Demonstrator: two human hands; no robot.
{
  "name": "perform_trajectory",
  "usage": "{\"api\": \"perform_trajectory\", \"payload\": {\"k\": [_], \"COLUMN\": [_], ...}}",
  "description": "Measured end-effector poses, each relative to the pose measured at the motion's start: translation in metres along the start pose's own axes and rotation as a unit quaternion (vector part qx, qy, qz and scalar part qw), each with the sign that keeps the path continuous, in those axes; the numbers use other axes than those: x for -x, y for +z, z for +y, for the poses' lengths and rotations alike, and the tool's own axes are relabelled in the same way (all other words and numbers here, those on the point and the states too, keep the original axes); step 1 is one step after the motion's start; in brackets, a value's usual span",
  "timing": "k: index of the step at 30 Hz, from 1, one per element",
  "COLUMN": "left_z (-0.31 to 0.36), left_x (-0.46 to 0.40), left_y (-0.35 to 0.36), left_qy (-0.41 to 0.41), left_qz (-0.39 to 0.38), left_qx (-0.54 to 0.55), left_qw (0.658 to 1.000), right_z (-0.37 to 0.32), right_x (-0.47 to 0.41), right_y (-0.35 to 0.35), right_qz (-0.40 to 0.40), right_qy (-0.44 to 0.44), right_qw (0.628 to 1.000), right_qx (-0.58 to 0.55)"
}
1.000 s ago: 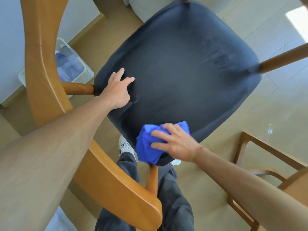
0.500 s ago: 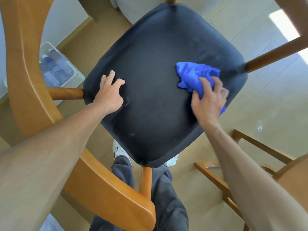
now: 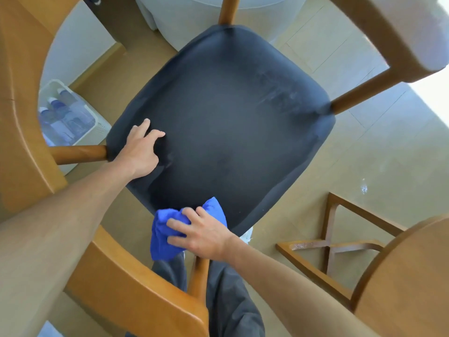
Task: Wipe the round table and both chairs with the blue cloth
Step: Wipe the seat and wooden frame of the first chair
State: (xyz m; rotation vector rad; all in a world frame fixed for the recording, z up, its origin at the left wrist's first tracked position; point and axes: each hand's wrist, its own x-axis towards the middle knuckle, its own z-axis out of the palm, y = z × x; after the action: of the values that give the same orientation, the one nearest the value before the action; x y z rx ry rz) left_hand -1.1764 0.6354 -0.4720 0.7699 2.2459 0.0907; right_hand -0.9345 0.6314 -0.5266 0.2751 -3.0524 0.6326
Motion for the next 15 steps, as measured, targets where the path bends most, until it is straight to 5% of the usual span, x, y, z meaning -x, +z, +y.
{"api": "perform_trajectory", "payload": {"k": [6, 12, 15], "left_z": [0.018, 0.041, 0.048], "left_x": [0.003, 0.006, 0.006], "left_y": [0.006, 0.029, 0.041], "left_qy": [-0.027, 0.028, 0.020], "left_qz": [0.005, 0.016, 0.015], "left_qx": [-0.037, -0.117, -0.131], "left_qw": [0.999, 0.993, 0.991], "right_z": [0.046, 0.148, 0.201], "right_x": [0.080, 0.141, 0.155], "right_y": [-0.021, -0.070, -0.096], "right_qz": [0.001, 0.109, 0.143], "right_qy": [0.012, 0.227, 0.360], "right_qw": [0.998, 0.961, 0.914], "right_qx": [0.053, 0.114, 0.121]}}
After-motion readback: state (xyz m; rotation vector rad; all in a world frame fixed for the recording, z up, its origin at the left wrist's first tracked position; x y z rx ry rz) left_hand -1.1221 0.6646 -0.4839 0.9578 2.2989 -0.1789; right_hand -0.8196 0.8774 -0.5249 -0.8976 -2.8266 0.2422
